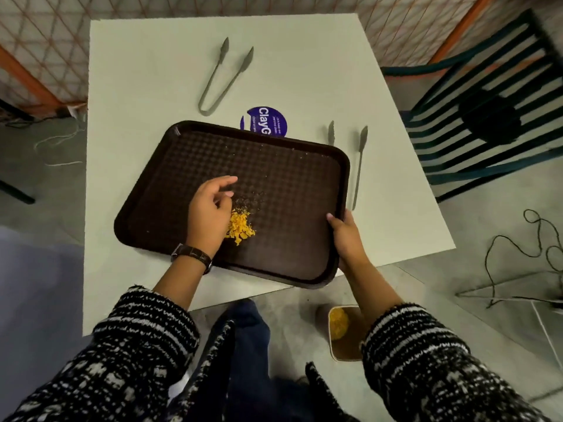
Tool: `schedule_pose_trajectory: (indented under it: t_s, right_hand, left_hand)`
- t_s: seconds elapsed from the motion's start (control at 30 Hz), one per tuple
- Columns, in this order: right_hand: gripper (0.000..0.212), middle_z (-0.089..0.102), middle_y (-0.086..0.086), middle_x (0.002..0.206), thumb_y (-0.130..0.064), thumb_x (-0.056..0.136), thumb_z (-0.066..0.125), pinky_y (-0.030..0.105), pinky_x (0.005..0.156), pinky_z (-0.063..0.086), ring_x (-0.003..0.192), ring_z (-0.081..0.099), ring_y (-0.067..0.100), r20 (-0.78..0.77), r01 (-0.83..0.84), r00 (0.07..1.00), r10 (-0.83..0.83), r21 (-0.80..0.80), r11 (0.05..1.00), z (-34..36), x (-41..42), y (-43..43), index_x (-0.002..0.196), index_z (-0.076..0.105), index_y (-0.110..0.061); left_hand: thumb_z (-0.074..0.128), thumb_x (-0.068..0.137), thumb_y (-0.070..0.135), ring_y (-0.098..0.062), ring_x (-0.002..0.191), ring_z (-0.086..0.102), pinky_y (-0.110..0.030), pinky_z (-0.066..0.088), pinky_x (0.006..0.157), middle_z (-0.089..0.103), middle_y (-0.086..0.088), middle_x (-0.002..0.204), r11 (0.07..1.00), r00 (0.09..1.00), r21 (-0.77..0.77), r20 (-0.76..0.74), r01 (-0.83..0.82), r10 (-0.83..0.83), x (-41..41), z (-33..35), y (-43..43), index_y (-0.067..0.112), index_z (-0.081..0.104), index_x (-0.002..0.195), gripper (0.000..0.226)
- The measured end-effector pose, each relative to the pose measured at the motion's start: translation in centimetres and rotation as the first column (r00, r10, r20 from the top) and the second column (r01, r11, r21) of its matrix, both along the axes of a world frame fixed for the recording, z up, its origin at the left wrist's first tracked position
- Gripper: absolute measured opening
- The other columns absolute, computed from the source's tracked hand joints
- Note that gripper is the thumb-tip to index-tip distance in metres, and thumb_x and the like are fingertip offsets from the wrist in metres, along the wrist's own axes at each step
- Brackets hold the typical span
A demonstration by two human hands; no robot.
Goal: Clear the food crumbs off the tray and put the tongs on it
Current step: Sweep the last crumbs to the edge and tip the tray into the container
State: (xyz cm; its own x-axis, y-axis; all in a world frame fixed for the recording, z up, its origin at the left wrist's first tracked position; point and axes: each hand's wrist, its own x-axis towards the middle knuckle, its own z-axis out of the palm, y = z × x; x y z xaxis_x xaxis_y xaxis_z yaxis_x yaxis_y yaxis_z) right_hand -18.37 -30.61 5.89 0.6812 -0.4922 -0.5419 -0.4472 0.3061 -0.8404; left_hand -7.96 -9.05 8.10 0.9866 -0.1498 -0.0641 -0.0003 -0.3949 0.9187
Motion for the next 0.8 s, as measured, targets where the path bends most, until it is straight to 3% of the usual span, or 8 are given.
schedule_pose_trajectory:
  t_s: [0.1, 0.2, 0.3, 0.43, 0.53, 0.63, 0.73, 0.8]
  right_hand:
    - [0.032, 0.059, 0.005, 0.128, -0.030, 0.098, 0.043, 0.040, 0.095, 0.050, 0.111, 0.061, 0.021, 0.067, 0.090, 0.993, -0.094, 0.064, 0.994, 0.6, -5.8, -1.1, 0.126, 0.051, -0.019]
    - [0.039, 0.058, 0.006, 0.130, -0.028, 0.099, 0.041, 0.040, 0.094, 0.051, 0.114, 0.060, 0.022, 0.132, 0.201, 0.964, -0.229, 0.201, 0.959, 1.6, -11.8, -3.1, 0.136, 0.043, -0.017]
    - [0.032, 0.058, 0.005, 0.128, -0.025, 0.099, 0.040, 0.039, 0.093, 0.052, 0.113, 0.060, 0.022, 0.187, 0.264, 0.930, -0.317, 0.260, 0.929, 2.9, -18.4, -5.2, 0.130, 0.045, -0.020]
    - [0.031, 0.061, 0.002, 0.120, -0.024, 0.099, 0.041, 0.031, 0.076, 0.058, 0.103, 0.063, 0.018, 0.196, 0.418, 0.863, -0.466, 0.242, 0.876, 3.7, -28.2, -7.2, 0.130, 0.044, -0.023]
    - [0.036, 0.057, 0.007, 0.130, -0.027, 0.098, 0.043, 0.041, 0.090, 0.053, 0.112, 0.060, 0.023, 0.164, 0.516, 0.821, -0.547, 0.199, 0.833, 3.6, -35.0, -8.3, 0.134, 0.041, -0.020]
    - [0.040, 0.056, 0.008, 0.131, -0.023, 0.097, 0.047, 0.045, 0.093, 0.052, 0.114, 0.060, 0.025, 0.133, 0.615, 0.738, -0.661, 0.270, 0.741, 3.6, -41.6, -8.9, 0.136, 0.039, -0.017]
    - [0.044, 0.060, 0.011, 0.127, -0.009, 0.089, 0.048, 0.044, 0.085, 0.056, 0.111, 0.060, 0.032, 0.046, 0.678, 0.667, -0.744, 0.376, 0.631, 3.5, -47.7, -8.6, 0.133, 0.045, -0.009]
    - [0.047, 0.063, 0.010, 0.118, 0.003, 0.080, 0.037, 0.038, 0.075, 0.057, 0.103, 0.061, 0.032, -0.019, 0.709, 0.645, -0.764, 0.389, 0.589, 3.3, -51.0, -8.1, 0.125, 0.050, -0.004]
  left_hand:
    - [0.046, 0.086, -0.001, -0.003, 0.097, 0.062, -0.017, 0.049, 0.083, 0.059, 0.000, 0.122, 0.999, 0.997, -0.012, 0.051, 0.052, -0.051, -4.0, 1.1, -1.9, 0.024, 0.063, 0.109, 0.038]
    - [0.047, 0.087, 0.001, -0.006, 0.102, 0.061, -0.011, 0.046, 0.086, 0.061, 0.001, 0.118, 0.993, 0.983, -0.027, 0.150, 0.112, -0.107, -8.5, 2.4, -4.3, 0.023, 0.064, 0.108, 0.034]
    - [0.048, 0.089, 0.003, 0.001, 0.102, 0.055, -0.005, 0.042, 0.084, 0.060, 0.003, 0.115, 0.985, 0.953, -0.023, 0.256, 0.172, -0.161, -13.9, 4.1, -7.5, 0.015, 0.065, 0.108, 0.028]
    - [0.047, 0.088, 0.002, -0.004, 0.105, 0.058, -0.017, 0.047, 0.091, 0.059, 0.008, 0.115, 0.937, 0.919, -0.053, 0.222, 0.344, -0.325, -22.0, 4.5, -11.7, 0.027, 0.064, 0.106, 0.035]
    - [0.046, 0.089, 0.003, -0.008, 0.106, 0.060, -0.026, 0.049, 0.092, 0.058, 0.017, 0.110, 0.878, 0.869, -0.049, 0.177, 0.477, -0.462, -27.3, 4.0, -14.2, 0.032, 0.062, 0.104, 0.036]
    - [0.046, 0.089, 0.001, -0.008, 0.104, 0.061, -0.019, 0.048, 0.090, 0.058, 0.013, 0.110, 0.834, 0.832, -0.049, 0.128, 0.550, -0.541, -31.7, 3.4, -16.3, 0.026, 0.064, 0.105, 0.034]
    - [0.046, 0.089, 0.000, -0.008, 0.101, 0.063, -0.014, 0.048, 0.088, 0.059, 0.010, 0.111, 0.779, 0.776, -0.023, 0.115, 0.626, -0.620, -34.7, 2.2, -18.0, 0.022, 0.064, 0.106, 0.034]
    - [0.045, 0.089, 0.002, -0.005, 0.100, 0.063, -0.013, 0.048, 0.085, 0.059, 0.009, 0.113, 0.756, 0.752, -0.003, 0.104, 0.655, -0.651, -35.9, 1.1, -18.7, 0.025, 0.064, 0.107, 0.035]
